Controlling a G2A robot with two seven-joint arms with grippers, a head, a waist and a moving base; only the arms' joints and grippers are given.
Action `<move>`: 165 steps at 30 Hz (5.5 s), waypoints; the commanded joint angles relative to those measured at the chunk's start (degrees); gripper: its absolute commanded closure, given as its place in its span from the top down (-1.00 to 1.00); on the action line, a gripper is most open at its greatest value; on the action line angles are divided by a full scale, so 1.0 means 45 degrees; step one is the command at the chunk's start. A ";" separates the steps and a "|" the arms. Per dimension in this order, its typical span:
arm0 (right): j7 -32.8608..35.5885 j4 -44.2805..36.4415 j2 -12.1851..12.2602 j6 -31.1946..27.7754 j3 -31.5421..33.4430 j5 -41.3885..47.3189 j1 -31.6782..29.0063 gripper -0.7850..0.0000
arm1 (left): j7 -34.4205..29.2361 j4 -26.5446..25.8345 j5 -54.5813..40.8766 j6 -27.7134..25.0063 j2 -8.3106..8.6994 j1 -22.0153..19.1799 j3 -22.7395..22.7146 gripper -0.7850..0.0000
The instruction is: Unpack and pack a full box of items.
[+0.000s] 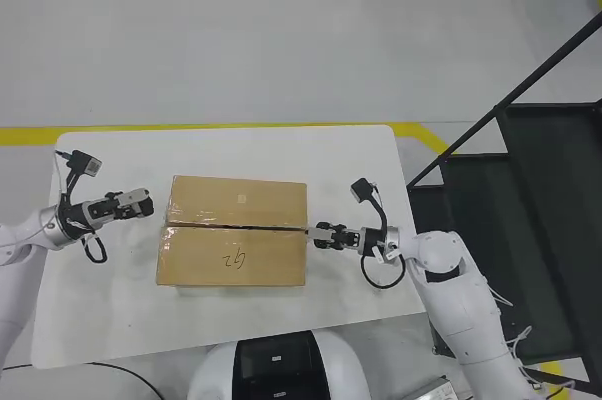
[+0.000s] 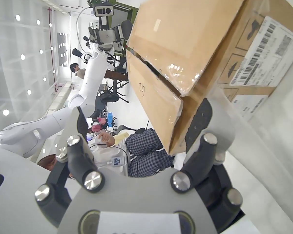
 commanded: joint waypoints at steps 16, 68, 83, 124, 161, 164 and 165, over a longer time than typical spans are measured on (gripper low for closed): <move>0.0136 -0.0140 0.0185 -0.0547 -0.0822 0.0536 0.0287 1.00 | 0.0184 0.0267 -0.0048 -0.0181 0.0108 0.0138 -0.0153 1.00; 0.0283 -0.1779 0.1113 -0.0157 -0.3224 -0.4164 -0.0565 1.00 | 0.0308 -0.0111 -0.0427 -0.0265 0.0101 0.0992 -0.1039 1.00; 0.1731 -0.3462 0.1572 -0.1561 -0.1915 0.0737 -0.1393 1.00 | -0.1036 -0.2781 -0.2025 0.1035 0.0395 0.2560 -0.1902 1.00; 0.0494 -0.3395 0.2114 -0.1823 -0.0815 0.2891 -0.1425 1.00 | -0.2032 -0.1269 -0.3749 0.2033 0.0051 0.0554 0.0592 1.00; -0.0133 -0.3070 0.2459 -0.2220 -0.0637 0.3030 -0.1671 1.00 | 0.4785 0.7338 0.0907 0.2085 -0.3432 -0.6880 0.6513 1.00; -0.0190 -0.3025 0.2467 -0.2130 -0.0763 0.3002 -0.1620 1.00 | 0.4956 0.7651 0.1653 0.1981 -0.3533 -0.6976 0.6723 1.00; -0.0249 -0.2992 0.2467 -0.2055 -0.0818 0.2953 -0.1582 1.00 | 0.4991 0.7760 0.1964 0.1921 -0.3548 -0.7032 0.6790 1.00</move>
